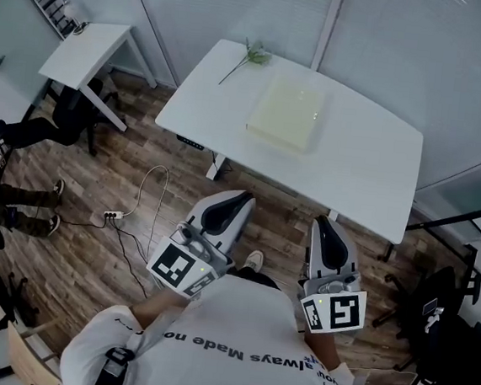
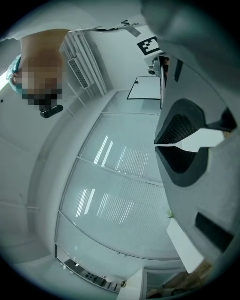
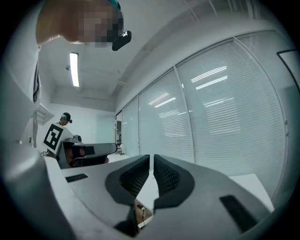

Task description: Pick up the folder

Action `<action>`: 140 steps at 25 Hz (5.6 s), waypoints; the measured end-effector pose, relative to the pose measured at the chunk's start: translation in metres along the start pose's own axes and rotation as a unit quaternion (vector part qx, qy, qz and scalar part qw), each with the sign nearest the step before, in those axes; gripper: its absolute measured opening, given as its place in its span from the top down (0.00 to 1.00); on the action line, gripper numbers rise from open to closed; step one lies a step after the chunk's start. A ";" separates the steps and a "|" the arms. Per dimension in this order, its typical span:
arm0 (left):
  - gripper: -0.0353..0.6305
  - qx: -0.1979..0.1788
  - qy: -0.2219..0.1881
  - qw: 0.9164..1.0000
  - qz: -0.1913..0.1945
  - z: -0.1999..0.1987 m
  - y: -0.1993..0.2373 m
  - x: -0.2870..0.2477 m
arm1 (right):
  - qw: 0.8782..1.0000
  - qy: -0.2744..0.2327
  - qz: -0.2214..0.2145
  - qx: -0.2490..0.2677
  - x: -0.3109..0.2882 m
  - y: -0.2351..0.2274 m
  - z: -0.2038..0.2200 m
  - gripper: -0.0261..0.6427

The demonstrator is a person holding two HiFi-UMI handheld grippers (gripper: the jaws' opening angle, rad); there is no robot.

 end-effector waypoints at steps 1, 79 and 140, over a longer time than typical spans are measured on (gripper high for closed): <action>0.91 0.001 0.000 1.000 -0.002 0.002 -0.001 -0.005 | 1.000 0.001 -0.001 0.000 0.000 -0.006 0.000 0.92; 0.91 0.031 0.051 0.997 0.046 0.001 0.210 -0.335 | 0.999 0.023 0.026 -0.010 -0.302 -0.236 -0.005 0.91; 0.54 0.120 0.382 0.916 -0.014 0.318 0.316 -0.370 | 0.937 0.235 0.085 -0.246 -0.304 -0.338 0.310 0.54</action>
Point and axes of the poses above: the fingertips, and each gripper's own axes: x backward along the fingers, y to its left, z out of its underside, the point moved 3 cm from there along x, backward along the fingers, and after that the axes turned 14 degrees about -z, right-handed, at the moved point
